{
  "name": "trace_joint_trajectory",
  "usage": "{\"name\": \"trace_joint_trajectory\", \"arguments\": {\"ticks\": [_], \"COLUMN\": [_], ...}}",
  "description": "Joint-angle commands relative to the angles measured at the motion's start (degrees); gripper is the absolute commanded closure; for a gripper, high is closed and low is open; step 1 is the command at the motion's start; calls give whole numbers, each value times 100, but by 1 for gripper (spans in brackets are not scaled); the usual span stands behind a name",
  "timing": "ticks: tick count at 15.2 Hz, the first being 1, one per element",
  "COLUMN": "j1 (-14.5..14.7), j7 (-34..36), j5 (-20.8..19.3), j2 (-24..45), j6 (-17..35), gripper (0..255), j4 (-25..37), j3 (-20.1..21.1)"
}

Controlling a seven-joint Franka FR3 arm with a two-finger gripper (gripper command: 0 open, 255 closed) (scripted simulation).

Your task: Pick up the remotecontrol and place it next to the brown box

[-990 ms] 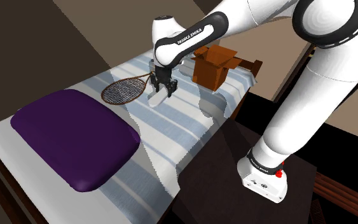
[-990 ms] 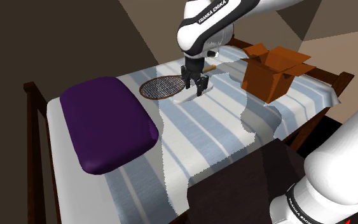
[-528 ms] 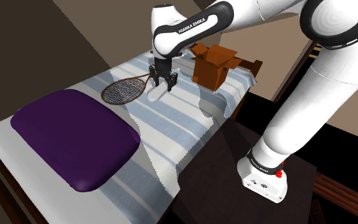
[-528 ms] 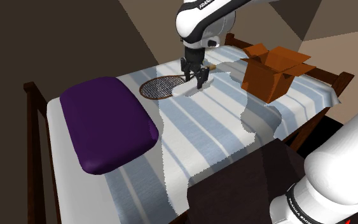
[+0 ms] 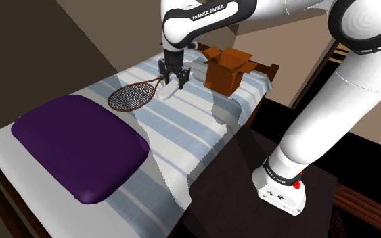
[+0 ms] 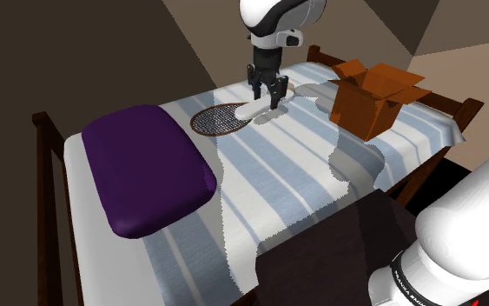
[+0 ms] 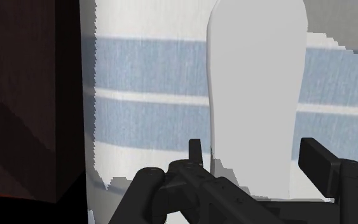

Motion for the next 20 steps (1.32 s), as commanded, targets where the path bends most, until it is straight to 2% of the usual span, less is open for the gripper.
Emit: {"name": "trace_joint_trajectory", "arguments": {"ticks": [1, 5, 10, 20], "j1": [-5, -8, -288, -777], "j7": [-19, -38, -542, -1455], "j5": [17, 40, -109, -315], "j2": [-54, -129, 387, 1749], "j6": [-154, -418, -530, -1005], "gripper": [255, 255, 255, 255], "j4": [102, 293, 911, 2746], "j3": [-5, -10, -289, -726]}}
